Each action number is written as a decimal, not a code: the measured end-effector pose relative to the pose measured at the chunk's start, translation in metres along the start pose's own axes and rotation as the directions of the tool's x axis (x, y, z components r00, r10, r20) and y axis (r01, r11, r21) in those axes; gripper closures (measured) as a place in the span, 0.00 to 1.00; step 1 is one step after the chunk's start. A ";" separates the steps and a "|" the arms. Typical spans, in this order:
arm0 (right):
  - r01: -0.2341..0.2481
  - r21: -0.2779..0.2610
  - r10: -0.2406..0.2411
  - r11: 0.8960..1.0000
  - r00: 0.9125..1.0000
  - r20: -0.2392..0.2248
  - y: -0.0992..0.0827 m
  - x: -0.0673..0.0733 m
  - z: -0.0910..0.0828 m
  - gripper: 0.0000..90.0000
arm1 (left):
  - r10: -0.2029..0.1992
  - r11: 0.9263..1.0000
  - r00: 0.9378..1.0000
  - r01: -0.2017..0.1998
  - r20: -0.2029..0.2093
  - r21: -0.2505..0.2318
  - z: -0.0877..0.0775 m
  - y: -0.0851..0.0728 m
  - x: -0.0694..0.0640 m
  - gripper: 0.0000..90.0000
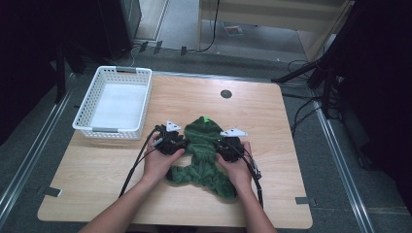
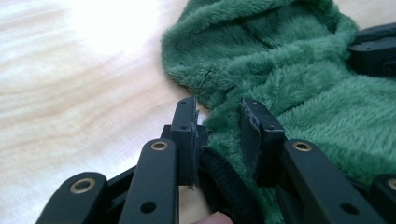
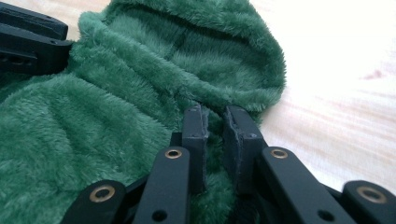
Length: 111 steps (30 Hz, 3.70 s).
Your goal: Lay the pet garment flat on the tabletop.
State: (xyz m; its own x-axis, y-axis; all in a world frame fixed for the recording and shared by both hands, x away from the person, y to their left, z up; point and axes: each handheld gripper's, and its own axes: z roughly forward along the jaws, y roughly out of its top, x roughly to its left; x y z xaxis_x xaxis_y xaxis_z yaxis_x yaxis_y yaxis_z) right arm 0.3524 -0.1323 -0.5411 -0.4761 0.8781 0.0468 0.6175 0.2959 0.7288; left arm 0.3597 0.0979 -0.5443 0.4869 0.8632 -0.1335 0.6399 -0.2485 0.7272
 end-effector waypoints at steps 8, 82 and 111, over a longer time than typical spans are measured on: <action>-0.071 -0.005 0.071 0.997 0.997 -0.024 0.013 -0.010 0.012 0.85 | -0.018 1.000 0.999 0.018 -0.044 0.008 0.012 0.017 0.007 0.65; 0.029 0.008 -0.029 1.000 0.998 -0.060 -0.076 0.011 -0.082 0.90 | 0.036 0.999 0.967 -0.032 0.254 -0.021 -0.077 -0.083 -0.008 0.79; -0.026 -0.213 0.028 0.977 1.000 0.004 -0.069 -0.017 -0.124 0.00 | 0.014 0.970 0.976 0.040 0.216 -0.241 -0.126 -0.087 0.029 0.03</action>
State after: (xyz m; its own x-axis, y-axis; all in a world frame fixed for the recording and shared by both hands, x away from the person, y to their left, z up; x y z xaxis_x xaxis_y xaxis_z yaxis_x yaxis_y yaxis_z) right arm 0.2403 -0.2143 -0.5078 -0.4564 0.8874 0.0645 0.4819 0.1856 0.8563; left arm 0.2426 0.1997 -0.5266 0.6127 0.7442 -0.2661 0.4969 -0.1009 0.8619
